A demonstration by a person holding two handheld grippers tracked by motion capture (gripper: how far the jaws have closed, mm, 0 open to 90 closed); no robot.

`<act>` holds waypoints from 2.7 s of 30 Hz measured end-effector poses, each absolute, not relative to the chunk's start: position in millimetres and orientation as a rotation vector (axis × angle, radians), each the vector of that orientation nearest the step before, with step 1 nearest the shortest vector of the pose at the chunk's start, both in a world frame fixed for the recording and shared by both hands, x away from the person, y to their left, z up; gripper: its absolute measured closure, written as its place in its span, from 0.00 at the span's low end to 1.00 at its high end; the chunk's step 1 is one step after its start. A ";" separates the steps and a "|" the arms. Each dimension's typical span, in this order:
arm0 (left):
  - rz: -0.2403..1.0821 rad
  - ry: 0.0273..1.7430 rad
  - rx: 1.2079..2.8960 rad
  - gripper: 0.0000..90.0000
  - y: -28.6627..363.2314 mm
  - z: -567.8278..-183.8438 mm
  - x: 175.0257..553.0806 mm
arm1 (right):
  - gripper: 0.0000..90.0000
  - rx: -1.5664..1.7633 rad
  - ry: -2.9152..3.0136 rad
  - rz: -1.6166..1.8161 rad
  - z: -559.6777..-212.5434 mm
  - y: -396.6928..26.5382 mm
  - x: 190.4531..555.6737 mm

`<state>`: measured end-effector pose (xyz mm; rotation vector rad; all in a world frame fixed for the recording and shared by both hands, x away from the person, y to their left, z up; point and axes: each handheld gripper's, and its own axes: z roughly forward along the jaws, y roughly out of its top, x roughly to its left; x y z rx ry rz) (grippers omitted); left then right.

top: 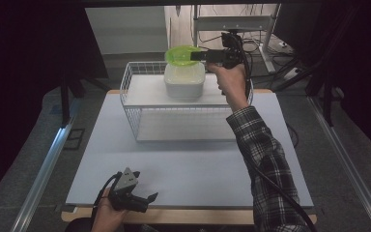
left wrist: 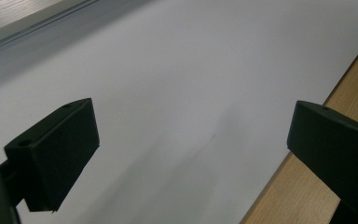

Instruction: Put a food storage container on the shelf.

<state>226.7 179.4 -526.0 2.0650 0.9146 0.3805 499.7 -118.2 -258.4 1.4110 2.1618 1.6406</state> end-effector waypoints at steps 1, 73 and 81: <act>0.381 0.914 2.066 0.02 179.3 -526.0 226.7 | 0.25 1.409 2.164 1.638 -258.2 -118.8 498.2; 0.366 0.885 2.074 0.03 177.1 -526.4 225.7 | 0.06 0.828 2.338 1.347 -396.4 -145.9 370.0; 0.366 0.874 2.078 0.03 176.2 -525.6 224.9 | 0.03 0.850 2.346 1.360 -413.4 -161.6 366.9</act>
